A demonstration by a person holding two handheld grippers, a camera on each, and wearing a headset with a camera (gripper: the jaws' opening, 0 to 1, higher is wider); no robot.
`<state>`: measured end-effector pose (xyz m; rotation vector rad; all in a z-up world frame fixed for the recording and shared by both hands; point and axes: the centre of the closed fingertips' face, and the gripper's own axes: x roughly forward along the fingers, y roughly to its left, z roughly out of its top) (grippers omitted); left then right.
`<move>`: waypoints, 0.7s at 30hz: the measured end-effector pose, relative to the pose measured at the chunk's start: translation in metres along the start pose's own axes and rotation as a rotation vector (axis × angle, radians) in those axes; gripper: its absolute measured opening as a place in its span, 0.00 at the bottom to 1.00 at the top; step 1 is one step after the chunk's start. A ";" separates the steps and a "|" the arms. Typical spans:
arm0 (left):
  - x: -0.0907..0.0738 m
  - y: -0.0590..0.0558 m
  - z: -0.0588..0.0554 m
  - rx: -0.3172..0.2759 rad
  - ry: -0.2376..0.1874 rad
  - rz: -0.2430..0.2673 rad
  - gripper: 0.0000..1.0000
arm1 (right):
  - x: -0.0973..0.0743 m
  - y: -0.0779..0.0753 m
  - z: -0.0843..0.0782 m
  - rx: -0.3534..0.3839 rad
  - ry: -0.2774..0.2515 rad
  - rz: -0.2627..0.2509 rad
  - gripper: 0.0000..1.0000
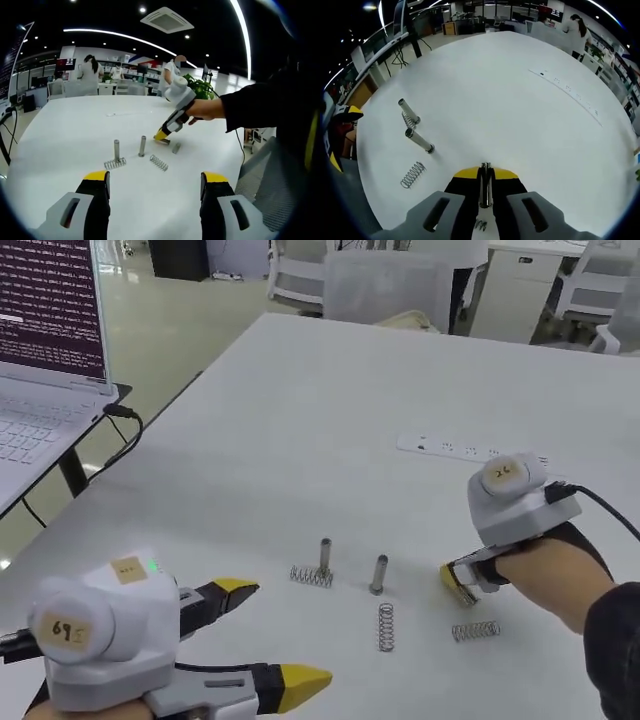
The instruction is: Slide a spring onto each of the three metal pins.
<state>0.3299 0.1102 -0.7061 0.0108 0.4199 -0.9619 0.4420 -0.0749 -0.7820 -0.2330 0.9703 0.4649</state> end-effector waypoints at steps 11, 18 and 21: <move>-0.002 -0.001 0.007 0.020 -0.011 0.000 0.70 | -0.020 0.007 0.005 0.026 -0.063 0.013 0.06; -0.005 -0.002 0.013 0.037 -0.018 0.002 0.69 | -0.028 0.013 0.004 0.031 -0.089 0.020 0.06; -0.007 -0.003 0.016 0.047 -0.021 0.002 0.69 | -0.031 0.015 0.003 0.032 -0.102 0.020 0.06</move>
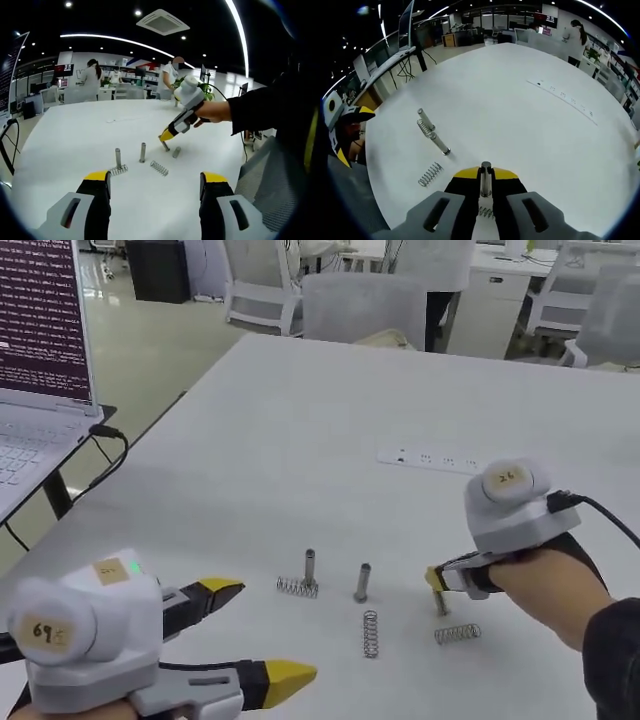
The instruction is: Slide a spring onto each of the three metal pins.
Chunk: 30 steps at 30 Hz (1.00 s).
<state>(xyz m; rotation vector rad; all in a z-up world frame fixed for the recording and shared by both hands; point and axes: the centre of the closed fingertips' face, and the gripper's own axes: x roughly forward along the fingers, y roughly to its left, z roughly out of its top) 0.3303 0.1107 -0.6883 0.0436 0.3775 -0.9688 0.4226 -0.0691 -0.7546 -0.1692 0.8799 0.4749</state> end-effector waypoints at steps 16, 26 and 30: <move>-0.002 -0.005 0.010 0.034 -0.003 -0.005 0.69 | -0.012 0.004 -0.005 0.000 -0.036 0.004 0.06; -0.002 -0.010 0.013 0.050 0.002 -0.013 0.68 | -0.016 0.002 -0.011 0.004 -0.043 0.001 0.06; -0.002 -0.012 0.014 0.056 0.002 -0.015 0.68 | -0.017 0.002 -0.012 0.003 -0.047 0.001 0.06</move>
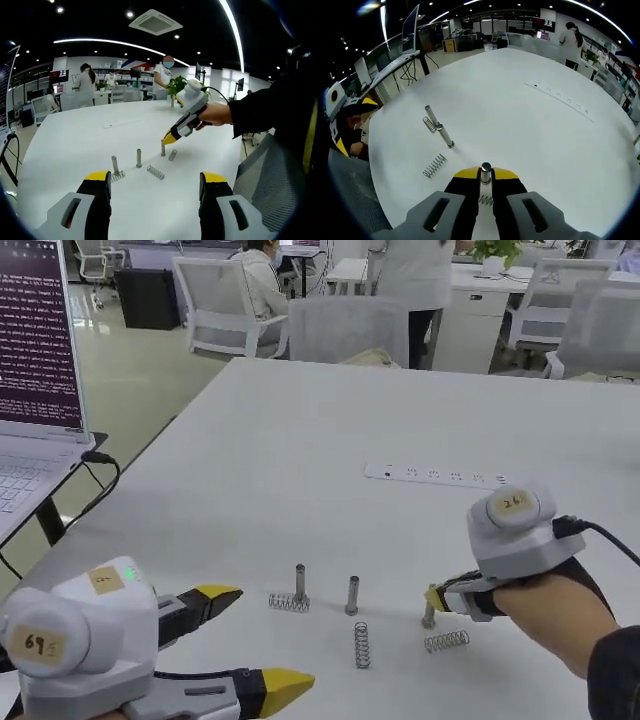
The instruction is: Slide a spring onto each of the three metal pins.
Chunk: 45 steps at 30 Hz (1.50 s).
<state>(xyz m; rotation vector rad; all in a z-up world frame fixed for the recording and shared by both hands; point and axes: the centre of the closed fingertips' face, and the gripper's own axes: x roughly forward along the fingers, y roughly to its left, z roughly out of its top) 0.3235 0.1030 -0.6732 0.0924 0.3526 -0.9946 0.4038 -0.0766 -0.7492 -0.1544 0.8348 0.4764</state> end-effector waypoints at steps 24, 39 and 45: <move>-0.001 -0.004 0.003 0.010 -0.002 -0.002 0.68 | -0.003 0.000 -0.001 -0.016 -0.002 0.004 0.08; 0.000 -0.008 0.006 0.024 -0.001 -0.012 0.68 | -0.017 -0.006 -0.001 -0.024 -0.037 0.002 0.13; 0.000 -0.011 0.009 0.035 -0.001 -0.015 0.68 | -0.023 -0.008 -0.006 -0.044 -0.045 0.009 0.16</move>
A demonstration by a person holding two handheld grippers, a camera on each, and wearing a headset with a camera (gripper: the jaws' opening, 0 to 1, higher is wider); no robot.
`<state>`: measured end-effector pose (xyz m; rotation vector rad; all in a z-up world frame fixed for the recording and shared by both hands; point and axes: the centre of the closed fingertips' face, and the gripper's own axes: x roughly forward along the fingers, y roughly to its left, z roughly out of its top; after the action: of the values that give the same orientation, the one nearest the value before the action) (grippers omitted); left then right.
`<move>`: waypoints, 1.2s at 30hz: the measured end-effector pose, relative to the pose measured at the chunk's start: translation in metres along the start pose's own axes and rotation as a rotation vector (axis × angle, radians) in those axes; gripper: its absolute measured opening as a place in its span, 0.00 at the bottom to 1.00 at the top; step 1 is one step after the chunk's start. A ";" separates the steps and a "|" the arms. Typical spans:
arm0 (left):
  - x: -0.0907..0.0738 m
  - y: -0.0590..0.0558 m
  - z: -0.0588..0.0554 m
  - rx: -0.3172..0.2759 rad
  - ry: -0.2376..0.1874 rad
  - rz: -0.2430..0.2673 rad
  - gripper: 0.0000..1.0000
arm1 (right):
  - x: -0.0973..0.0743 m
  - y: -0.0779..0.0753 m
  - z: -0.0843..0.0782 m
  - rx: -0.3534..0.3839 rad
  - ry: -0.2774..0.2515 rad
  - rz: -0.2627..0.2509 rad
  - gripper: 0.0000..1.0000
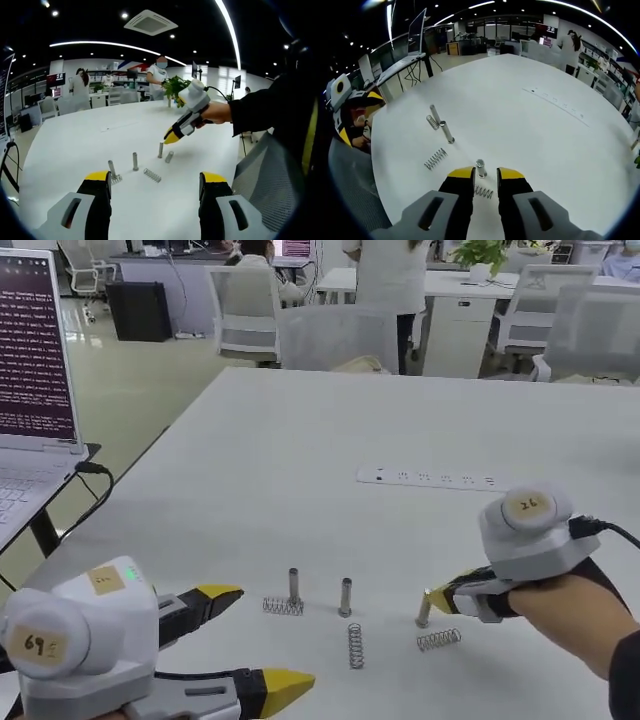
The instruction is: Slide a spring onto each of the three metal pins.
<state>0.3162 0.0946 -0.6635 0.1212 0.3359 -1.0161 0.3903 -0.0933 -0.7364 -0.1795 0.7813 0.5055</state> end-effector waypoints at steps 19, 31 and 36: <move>0.005 -0.004 -0.001 0.007 0.019 -0.008 0.67 | 0.000 0.007 -0.039 -0.204 0.101 0.149 0.21; 0.006 -0.004 -0.006 0.001 0.042 -0.009 0.66 | 0.015 0.007 -0.057 -0.323 0.158 0.201 0.21; 0.006 -0.005 -0.008 0.000 0.050 -0.009 0.66 | 0.019 0.008 -0.055 -0.355 0.154 0.208 0.22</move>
<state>0.3136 0.0890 -0.6730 0.1453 0.3824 -1.0232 0.3632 -0.0981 -0.7884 -0.4740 0.8606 0.8351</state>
